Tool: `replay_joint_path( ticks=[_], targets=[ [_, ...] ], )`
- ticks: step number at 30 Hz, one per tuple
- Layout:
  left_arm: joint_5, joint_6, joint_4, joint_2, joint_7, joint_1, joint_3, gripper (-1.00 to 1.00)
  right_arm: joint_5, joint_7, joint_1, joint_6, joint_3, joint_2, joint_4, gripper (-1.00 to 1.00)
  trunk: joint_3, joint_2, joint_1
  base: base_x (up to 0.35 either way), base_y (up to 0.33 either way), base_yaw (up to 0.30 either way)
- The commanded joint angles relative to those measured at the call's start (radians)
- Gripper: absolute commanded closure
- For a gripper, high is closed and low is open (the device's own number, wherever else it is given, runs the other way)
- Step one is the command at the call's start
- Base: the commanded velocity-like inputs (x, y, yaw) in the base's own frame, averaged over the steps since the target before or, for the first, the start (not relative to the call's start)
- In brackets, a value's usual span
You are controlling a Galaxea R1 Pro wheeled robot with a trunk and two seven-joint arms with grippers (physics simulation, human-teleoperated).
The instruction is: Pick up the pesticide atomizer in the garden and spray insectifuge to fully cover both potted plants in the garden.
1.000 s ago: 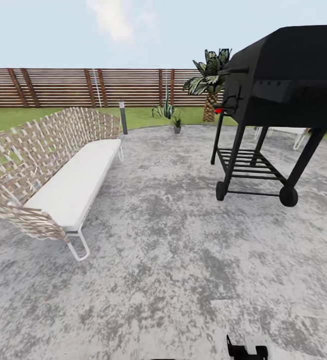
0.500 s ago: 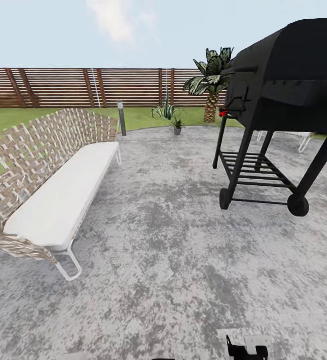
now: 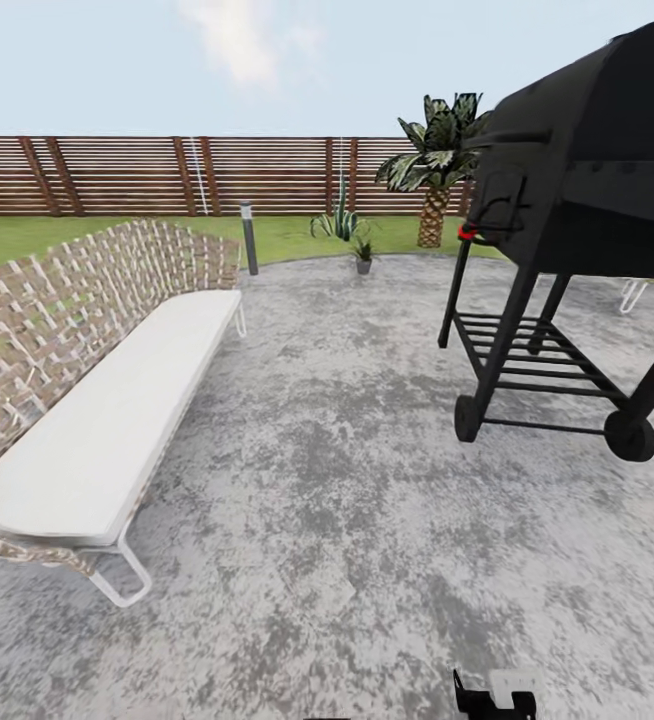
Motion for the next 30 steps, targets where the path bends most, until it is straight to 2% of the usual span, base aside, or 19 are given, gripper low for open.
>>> replay_joint_path(
  ticks=[1, 13, 19, 30],
  targets=[
    [-0.003, -0.004, 0.001, 0.0, 0.0, -0.001, 0.005, 1.0, -0.007, -0.003, 0.0, -0.002, 0.009, 0.0, 0.0, -1.0, -0.001, 0.0, 0.0, 0.343, 0.0, 0.002],
    [-0.003, -0.004, 0.001, 0.0, 0.0, -0.001, 0.005, 1.0, -0.007, -0.003, 0.0, -0.002, 0.009, 0.001, 0.0, -1.0, -0.001, 0.0, 0.0, 0.343, 0.0, 0.001],
    [-0.003, -0.004, 0.001, 0.0, 0.0, -0.001, 0.005, 1.0, -0.007, -0.003, 0.0, -0.002, 0.01, 0.001, 0.0, -1.0, -0.001, 0.0, 0.0, 0.343, 0.0, 0.163],
    [-0.003, -0.004, 0.001, 0.0, 0.0, -0.001, 0.005, 1.0, -0.006, -0.003, 0.0, -0.002, 0.009, 0.001, 0.001, -1.0, -0.001, 0.0, 0.0, 0.343, 0.0, 0.011]
  ],
)
